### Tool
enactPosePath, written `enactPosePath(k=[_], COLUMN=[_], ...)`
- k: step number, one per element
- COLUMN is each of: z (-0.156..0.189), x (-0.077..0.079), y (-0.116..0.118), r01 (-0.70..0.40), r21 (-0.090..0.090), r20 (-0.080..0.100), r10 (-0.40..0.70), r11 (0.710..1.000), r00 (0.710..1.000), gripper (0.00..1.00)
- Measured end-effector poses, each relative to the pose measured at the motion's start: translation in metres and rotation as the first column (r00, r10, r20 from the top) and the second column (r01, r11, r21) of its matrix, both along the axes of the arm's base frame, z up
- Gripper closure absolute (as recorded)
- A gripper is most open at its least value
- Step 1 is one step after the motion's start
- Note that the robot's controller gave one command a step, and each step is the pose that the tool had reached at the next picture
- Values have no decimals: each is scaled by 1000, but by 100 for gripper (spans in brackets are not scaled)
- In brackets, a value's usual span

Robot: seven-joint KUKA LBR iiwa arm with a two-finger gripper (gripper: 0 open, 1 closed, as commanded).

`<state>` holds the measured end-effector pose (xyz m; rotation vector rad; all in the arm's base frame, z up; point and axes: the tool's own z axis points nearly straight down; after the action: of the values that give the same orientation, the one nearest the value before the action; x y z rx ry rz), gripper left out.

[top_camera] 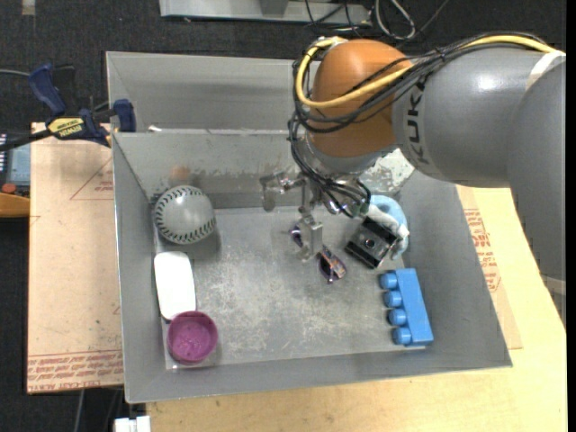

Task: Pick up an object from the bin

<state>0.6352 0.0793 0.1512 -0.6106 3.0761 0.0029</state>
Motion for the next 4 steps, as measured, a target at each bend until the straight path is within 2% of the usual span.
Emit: enactPosePath(k=[1, 2, 3, 4], z=[12, -39, -11, -12], x=[-12, -4, -12, -12], y=[-12, -26, -52, -52], r01=[167, 10, 65, 65], r21=[1, 1, 3, 3], r20=[-3, -3, 2, 2], r10=[-167, -10, -65, -65], r11=[986, 1000, 998, 998], r00=[986, 1000, 998, 998], gripper=[0, 0, 100, 100])
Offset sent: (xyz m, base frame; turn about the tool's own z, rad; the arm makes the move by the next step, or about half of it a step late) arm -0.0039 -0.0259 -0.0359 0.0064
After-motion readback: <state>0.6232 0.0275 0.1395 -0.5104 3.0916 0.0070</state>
